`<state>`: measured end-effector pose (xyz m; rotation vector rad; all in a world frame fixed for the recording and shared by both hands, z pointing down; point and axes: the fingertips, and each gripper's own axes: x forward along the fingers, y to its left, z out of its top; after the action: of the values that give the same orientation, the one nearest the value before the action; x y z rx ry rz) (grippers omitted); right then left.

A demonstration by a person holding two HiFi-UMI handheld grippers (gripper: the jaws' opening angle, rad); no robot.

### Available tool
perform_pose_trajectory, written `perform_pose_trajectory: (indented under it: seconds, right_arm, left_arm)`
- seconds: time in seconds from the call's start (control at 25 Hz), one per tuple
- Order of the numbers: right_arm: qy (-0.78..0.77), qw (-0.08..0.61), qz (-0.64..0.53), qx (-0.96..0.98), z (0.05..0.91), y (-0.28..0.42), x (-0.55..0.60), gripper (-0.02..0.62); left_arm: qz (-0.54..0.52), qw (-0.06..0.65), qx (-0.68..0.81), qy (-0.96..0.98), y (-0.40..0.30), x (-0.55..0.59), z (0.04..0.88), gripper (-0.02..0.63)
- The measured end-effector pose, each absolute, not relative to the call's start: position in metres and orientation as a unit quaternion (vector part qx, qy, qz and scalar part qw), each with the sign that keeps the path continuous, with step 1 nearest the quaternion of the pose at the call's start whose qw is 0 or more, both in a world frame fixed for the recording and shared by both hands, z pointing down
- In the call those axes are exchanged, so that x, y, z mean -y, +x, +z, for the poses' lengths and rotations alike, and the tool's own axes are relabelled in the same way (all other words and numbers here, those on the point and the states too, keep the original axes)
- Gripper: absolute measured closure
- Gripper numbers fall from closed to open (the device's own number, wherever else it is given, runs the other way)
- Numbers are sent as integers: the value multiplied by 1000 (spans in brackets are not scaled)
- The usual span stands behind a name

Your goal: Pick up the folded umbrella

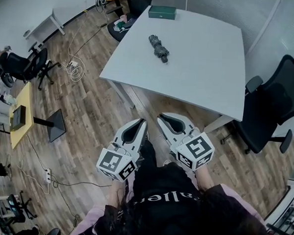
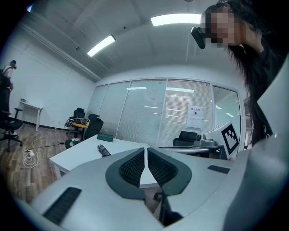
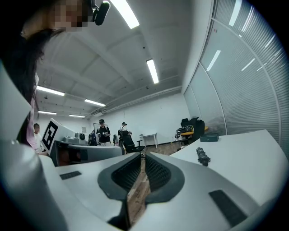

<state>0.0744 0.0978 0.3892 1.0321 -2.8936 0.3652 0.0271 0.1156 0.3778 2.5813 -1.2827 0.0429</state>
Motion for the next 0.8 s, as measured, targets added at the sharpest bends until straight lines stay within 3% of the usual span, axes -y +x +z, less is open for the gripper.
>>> perform_pose_trajectory:
  seconds: [0.8]
  right_arm:
    - [400,59,137,904,398,-14,77,552]
  left_arm:
    - [15,130,375,918,-59,73,381,572]
